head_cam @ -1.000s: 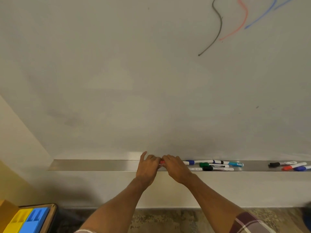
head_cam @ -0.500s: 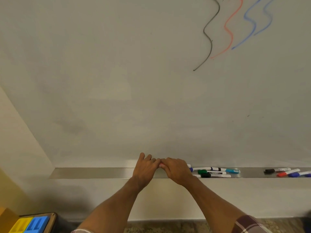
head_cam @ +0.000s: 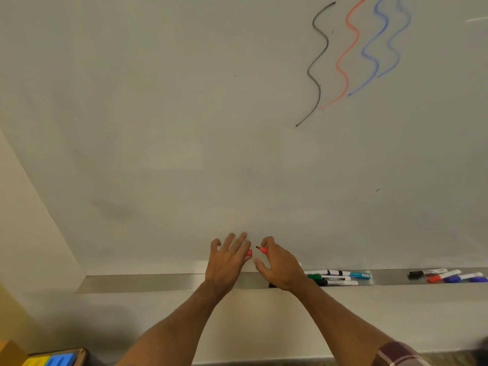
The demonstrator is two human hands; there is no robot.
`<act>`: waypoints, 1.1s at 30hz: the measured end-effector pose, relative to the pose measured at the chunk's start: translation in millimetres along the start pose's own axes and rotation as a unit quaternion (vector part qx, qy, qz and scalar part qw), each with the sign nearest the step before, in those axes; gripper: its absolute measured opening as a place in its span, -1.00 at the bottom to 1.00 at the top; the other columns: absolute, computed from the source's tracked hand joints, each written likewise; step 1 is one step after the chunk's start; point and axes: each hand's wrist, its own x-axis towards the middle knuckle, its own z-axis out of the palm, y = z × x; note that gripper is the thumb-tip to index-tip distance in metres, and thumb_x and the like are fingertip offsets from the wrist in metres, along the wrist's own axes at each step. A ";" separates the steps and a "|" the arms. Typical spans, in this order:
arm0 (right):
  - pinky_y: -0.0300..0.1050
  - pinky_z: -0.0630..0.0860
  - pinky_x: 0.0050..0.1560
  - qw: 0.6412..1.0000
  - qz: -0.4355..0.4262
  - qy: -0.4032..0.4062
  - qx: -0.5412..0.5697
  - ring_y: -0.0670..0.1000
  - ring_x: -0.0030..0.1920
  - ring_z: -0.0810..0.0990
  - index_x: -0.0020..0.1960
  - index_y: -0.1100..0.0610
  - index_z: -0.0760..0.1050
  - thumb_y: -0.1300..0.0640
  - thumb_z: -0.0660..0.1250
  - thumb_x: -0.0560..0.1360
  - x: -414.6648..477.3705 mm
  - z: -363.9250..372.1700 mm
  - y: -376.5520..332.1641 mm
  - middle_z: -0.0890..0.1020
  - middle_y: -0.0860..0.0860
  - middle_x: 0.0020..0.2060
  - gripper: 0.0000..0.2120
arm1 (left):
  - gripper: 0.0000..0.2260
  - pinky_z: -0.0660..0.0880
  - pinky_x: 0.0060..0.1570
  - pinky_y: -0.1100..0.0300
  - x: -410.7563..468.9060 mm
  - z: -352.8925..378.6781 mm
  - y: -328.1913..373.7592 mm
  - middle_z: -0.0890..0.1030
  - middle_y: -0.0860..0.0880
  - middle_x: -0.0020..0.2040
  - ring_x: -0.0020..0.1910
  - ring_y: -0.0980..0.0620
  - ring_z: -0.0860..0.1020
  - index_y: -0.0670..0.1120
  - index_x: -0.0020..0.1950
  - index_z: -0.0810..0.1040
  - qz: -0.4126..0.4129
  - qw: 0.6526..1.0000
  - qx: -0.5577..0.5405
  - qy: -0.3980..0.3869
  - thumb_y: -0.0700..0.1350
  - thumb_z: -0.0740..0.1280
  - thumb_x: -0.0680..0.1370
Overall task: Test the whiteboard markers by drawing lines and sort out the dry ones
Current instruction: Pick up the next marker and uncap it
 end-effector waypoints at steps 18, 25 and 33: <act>-0.35 0.52 -0.11 0.937 -0.104 0.289 0.167 -0.05 -0.10 0.59 0.26 0.12 0.34 0.15 0.30 0.55 86.0 -160.2 -61.5 0.56 -0.03 -0.02 -0.69 | -0.48 -0.02 0.46 -0.28 140.6 -144.7 -62.9 0.12 -0.09 0.59 0.57 -0.17 0.06 0.04 0.57 0.21 -0.019 0.978 0.039 0.202 0.21 -0.08 0.66; -0.17 0.52 -0.33 0.896 -0.199 0.381 0.112 -0.09 -0.38 0.56 0.08 0.12 0.43 0.15 0.26 0.58 119.6 -231.9 -91.2 0.50 -0.01 -0.18 -0.91 | -0.47 -0.06 0.47 -0.28 206.2 -219.8 -84.6 0.09 -0.09 0.60 0.57 -0.17 0.02 0.02 0.58 0.17 -0.014 0.954 0.070 0.291 0.20 -0.06 0.66; -0.28 0.51 -0.24 0.850 -0.263 0.443 0.115 -0.07 -0.29 0.60 0.18 0.16 0.54 0.23 0.27 0.56 143.1 -290.7 -107.5 0.57 0.04 -0.07 -0.79 | -0.46 -0.08 0.49 -0.26 256.2 -270.9 -100.2 0.08 -0.09 0.60 0.57 -0.17 0.01 0.00 0.59 0.13 -0.008 0.933 0.074 0.353 0.20 -0.11 0.67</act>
